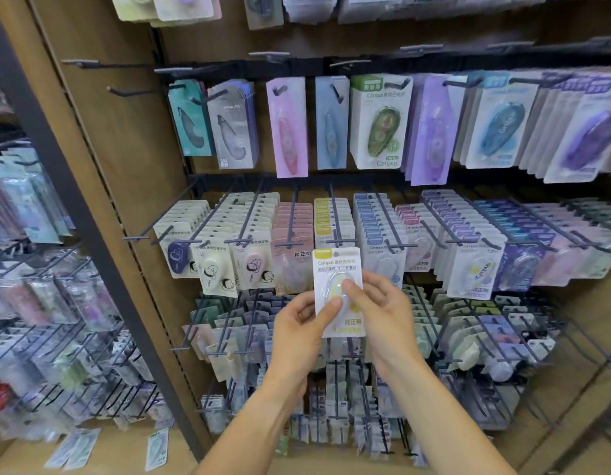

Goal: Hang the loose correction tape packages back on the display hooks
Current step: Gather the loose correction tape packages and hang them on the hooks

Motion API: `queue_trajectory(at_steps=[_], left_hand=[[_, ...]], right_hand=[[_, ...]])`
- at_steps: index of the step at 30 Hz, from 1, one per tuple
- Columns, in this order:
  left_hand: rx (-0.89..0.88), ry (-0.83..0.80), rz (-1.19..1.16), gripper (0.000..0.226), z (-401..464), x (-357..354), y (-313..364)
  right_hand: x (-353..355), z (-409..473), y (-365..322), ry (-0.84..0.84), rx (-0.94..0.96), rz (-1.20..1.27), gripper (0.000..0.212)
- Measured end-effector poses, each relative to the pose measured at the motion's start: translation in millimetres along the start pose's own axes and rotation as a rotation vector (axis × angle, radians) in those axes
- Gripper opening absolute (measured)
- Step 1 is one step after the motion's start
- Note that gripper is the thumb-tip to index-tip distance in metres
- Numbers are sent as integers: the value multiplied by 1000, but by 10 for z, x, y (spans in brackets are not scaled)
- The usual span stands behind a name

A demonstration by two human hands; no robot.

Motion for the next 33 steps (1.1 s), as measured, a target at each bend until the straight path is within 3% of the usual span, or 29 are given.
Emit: queue_trajectory(at_steps=[10,14,22,26,28,33], left_hand=[[-53,32,65,19,185,-91,25],[-12,121,182,23,320,-24,-62],[174,181,383,57,494,137,-514],[226,109,543,51,204,529,-825],[277,102,664,49,-34,978,-1112],[489,293,964,50,-1137,2465,-1927]], right_hand=[[4,238,34,72,36,-32,18],[-37,369,52,153,57,-84,16],[11,534,231,297,8,-340,50],[305,254,481,222,36,-510,51],[444,24,801,100,53,-650,41],[905,-692,2275,-299,-107,-1039,27]])
Point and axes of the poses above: each hand's wrist, its own z-axis towards the middle knuckle, its own x-axis out of the back of the hand, y = z × x, the point moved 10 cm from there along z, towards the middle knuckle, and after that the axes turned 10 degrees about y, right-handed, at the moved point
